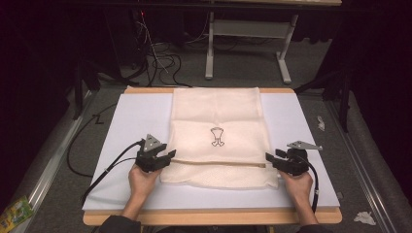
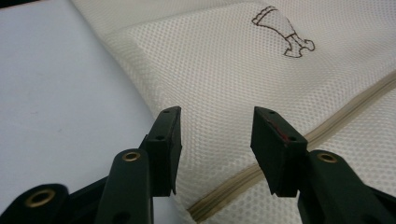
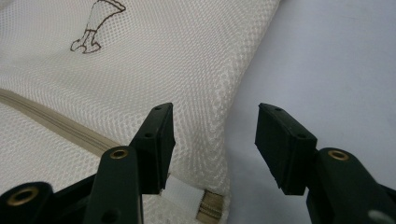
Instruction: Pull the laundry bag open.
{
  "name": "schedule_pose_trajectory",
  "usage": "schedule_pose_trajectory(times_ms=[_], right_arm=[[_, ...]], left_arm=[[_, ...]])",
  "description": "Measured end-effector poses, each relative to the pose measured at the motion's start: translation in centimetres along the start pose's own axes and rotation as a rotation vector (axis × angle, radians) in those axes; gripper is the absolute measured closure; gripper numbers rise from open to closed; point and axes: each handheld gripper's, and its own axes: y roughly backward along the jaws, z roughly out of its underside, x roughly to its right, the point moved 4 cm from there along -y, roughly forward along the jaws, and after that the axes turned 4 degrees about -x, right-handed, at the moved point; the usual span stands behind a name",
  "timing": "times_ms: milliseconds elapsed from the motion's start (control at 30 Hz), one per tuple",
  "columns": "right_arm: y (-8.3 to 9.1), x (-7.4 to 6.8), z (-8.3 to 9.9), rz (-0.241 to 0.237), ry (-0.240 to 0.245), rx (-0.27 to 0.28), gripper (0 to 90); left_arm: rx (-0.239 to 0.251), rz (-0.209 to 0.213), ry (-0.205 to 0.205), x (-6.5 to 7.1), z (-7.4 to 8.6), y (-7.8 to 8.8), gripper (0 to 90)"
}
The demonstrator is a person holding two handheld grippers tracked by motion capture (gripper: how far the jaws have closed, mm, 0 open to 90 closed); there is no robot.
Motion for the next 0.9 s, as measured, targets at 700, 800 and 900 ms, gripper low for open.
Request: schedule_pose_trajectory(times_ms=[700, 800, 900], right_arm=[[-0.6, -0.7, -0.8, 0.012, 0.005, -0.039, 42.3], [-0.8, -0.6, -0.8, 0.006, -0.003, -0.047, 41.7], [-0.9, -0.5, -0.9, 0.004, -0.014, -0.057, 41.6]], left_arm=[[-0.020, 0.096, -0.098, 6.4, -0.9, -2.9, 51.5], [-0.020, 0.118, -0.105, 7.4, -1.3, -3.5, 51.5], [-0.025, 0.127, -0.132, 8.5, -1.8, -4.0, 51.3]])
